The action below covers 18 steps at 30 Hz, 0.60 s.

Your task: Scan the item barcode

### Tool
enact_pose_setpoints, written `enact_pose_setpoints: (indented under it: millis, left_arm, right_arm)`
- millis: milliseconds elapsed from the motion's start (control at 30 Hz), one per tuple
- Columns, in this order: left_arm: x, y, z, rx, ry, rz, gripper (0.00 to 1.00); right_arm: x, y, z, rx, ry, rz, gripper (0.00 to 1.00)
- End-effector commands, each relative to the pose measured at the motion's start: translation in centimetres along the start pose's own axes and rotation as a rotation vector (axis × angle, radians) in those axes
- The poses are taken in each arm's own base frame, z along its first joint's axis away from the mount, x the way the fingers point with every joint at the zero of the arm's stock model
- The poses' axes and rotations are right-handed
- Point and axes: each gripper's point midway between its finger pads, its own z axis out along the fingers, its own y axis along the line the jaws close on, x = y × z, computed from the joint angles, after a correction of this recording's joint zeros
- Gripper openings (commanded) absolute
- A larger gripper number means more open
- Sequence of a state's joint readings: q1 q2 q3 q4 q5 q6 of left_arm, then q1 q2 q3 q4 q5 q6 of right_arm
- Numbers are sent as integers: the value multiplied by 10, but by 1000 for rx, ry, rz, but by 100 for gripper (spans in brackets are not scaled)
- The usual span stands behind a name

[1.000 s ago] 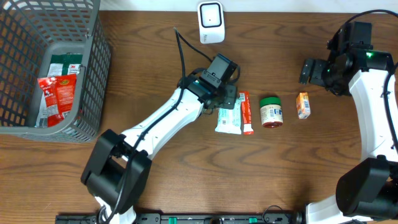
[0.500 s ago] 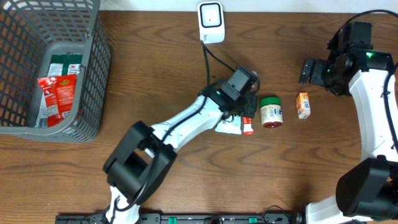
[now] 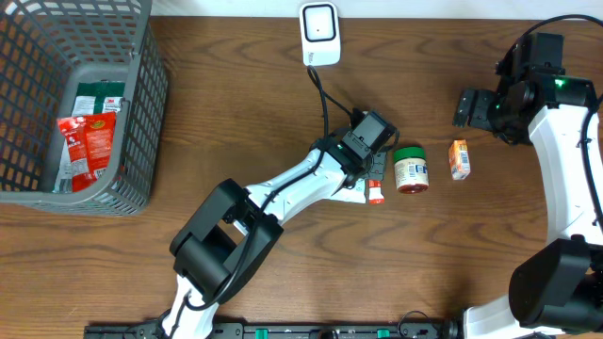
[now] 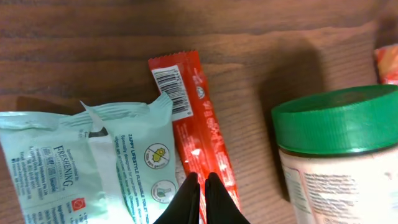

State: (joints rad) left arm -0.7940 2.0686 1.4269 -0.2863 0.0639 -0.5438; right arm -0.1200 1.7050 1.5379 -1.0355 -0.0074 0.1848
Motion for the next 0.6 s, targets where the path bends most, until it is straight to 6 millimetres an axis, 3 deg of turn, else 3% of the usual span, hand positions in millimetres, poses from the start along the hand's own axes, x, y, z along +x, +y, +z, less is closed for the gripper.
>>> enact_pose_setpoints:
  millis: [0,567]
  left_arm:
    - [9,12,14,-43,19,-26,7]
    - [1,19,13,-86,-25,-34,7]
  right_arm:
    - [-7,0,-10,-5,-32,-3,99]
    - [-7,0,-10,-5,-32,-3,99]
